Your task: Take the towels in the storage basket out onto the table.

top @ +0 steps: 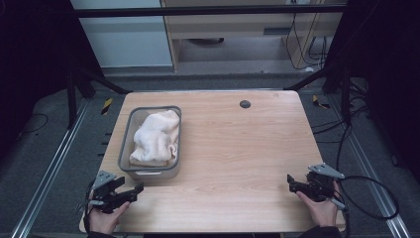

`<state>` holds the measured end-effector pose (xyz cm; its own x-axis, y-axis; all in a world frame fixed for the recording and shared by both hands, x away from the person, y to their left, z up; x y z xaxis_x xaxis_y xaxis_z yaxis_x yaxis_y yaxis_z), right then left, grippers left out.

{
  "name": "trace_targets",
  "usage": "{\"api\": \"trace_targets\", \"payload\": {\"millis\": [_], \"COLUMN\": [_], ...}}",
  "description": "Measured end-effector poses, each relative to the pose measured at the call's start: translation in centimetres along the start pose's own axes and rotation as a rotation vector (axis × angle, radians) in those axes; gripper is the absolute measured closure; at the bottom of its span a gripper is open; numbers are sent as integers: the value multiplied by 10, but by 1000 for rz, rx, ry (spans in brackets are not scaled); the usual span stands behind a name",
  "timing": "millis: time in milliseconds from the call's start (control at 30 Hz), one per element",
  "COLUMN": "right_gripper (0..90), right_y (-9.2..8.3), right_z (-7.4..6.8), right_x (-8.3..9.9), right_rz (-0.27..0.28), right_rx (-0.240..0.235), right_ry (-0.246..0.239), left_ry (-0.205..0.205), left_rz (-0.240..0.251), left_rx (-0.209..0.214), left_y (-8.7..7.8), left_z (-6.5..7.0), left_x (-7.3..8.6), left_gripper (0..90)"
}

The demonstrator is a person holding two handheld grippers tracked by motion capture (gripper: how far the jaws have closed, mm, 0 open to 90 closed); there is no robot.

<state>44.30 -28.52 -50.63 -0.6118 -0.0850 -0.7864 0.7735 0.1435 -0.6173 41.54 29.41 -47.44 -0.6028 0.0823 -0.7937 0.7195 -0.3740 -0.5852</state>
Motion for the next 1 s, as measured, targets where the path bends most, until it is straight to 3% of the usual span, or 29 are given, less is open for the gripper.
{"api": "trace_targets", "payload": {"millis": [433, 1000], "right_gripper": [86, 87], "right_y": [0, 0], "right_z": [-2, -4], "right_x": [1, 1], "right_rz": [-5, -11], "right_rx": [2, -11], "right_ry": [5, 7], "left_ry": [7, 38], "left_rz": [50, 75], "left_rx": [39, 69], "left_y": [-16, -24], "left_z": [8, 16], "left_x": [-20, -53], "left_gripper": [200, 200]}}
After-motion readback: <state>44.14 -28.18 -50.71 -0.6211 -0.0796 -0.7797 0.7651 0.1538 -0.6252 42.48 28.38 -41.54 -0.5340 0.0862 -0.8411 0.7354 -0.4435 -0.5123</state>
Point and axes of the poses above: each handheld gripper's, and its own axes: y roughly forward along the jaws, x roughly out of its underside, z roughly to its right, the point moved 3 cm from there along y, roughly forward along the jaws
